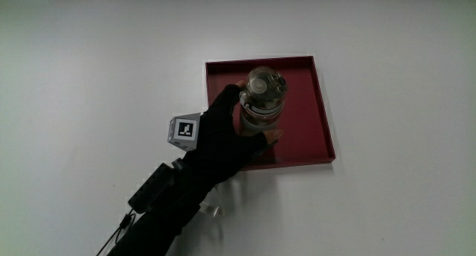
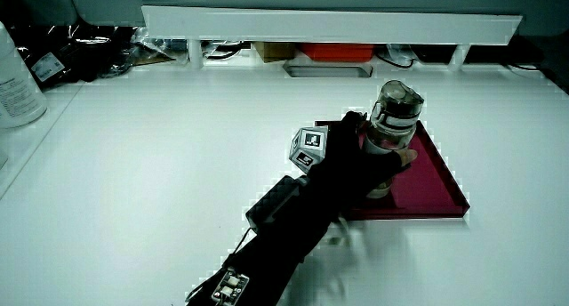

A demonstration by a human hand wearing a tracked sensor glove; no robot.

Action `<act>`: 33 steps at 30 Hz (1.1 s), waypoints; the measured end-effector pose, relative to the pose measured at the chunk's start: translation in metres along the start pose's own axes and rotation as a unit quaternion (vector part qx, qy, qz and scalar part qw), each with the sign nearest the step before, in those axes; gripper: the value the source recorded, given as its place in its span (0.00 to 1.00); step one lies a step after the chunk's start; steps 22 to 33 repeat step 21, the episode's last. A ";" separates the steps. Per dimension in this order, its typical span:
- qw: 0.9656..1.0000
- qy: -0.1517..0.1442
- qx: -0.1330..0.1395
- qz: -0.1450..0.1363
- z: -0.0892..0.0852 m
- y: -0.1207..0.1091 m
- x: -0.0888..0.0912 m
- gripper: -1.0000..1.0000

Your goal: Place bottle

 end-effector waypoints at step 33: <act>0.986 0.087 -0.131 -0.051 0.113 -0.024 0.031 0.00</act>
